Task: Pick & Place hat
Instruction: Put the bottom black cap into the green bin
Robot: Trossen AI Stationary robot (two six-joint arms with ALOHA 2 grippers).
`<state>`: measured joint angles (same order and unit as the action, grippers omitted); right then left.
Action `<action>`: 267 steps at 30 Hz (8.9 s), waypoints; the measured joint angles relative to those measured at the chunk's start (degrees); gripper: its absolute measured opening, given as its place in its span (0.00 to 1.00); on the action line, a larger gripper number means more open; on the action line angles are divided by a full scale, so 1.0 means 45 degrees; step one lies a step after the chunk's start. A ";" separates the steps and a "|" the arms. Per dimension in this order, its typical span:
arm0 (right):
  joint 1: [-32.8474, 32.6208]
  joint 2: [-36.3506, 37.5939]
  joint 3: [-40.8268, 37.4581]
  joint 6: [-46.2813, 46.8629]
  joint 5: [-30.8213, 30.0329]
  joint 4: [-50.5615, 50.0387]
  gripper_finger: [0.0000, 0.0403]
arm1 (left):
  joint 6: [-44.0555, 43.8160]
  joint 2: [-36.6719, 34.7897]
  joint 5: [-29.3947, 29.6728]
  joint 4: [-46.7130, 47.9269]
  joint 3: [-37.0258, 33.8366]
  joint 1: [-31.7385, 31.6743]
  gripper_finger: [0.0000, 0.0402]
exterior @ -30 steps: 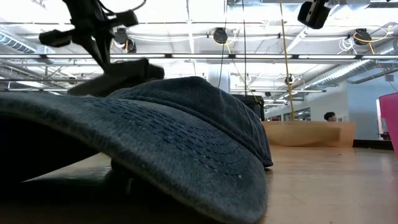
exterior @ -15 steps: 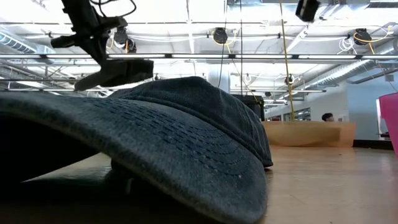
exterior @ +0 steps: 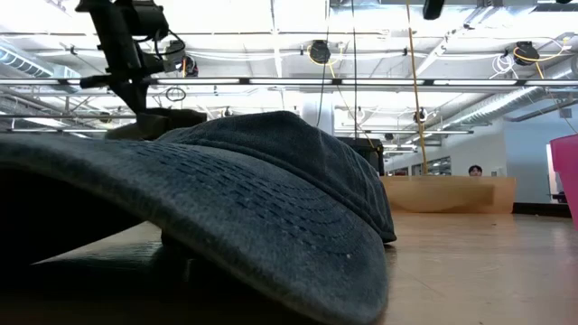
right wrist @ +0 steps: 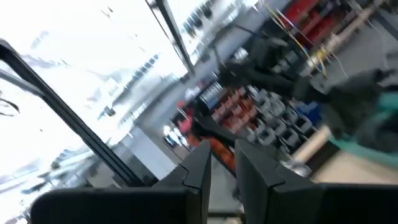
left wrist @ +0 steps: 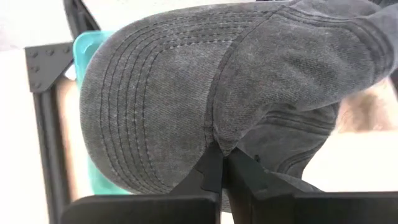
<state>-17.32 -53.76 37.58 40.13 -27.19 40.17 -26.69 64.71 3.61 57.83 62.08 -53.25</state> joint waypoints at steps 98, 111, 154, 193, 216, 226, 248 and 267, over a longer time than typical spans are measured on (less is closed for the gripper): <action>-0.0005 -0.1417 0.0010 -0.1169 -0.1576 0.2048 0.13 | 0.0967 0.2584 -0.3752 0.0131 0.0000 0.1449 0.36; -0.0005 -0.1417 0.0010 -0.0376 -0.1590 0.1120 0.13 | 0.2231 0.0954 -0.1720 0.1906 0.0013 0.1868 0.25; -0.0291 -0.1417 0.0010 0.0600 -0.1486 0.0819 0.13 | 0.0355 0.2212 -0.0649 0.2407 0.0005 0.2676 0.23; -0.0228 -0.1416 0.0005 0.0565 -0.2963 -0.0030 0.13 | -0.3147 0.2657 0.1103 -0.3393 -0.2846 0.3442 0.23; -0.0228 -0.1412 0.0005 0.0486 -0.2950 -0.0438 0.13 | -0.1371 0.2039 -0.0702 -0.3790 -0.2832 0.3343 0.23; -0.0228 -0.1416 0.0005 0.0517 -0.2946 -0.0517 0.13 | -0.0477 -0.0094 0.0720 -0.3986 -0.2832 0.1895 0.23; -0.0058 -0.1416 0.0005 0.0968 -0.2949 -0.0807 0.13 | 0.1158 0.4159 0.0996 -0.4222 -0.2812 0.0693 0.23; -0.0058 -0.1416 0.0005 0.0803 -0.2950 -0.0812 0.13 | 0.1174 0.1484 0.0884 -0.4500 -0.2206 0.0503 0.23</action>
<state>-17.58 -60.13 37.60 43.75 -40.47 36.51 -21.41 71.38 7.59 37.58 52.16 -50.98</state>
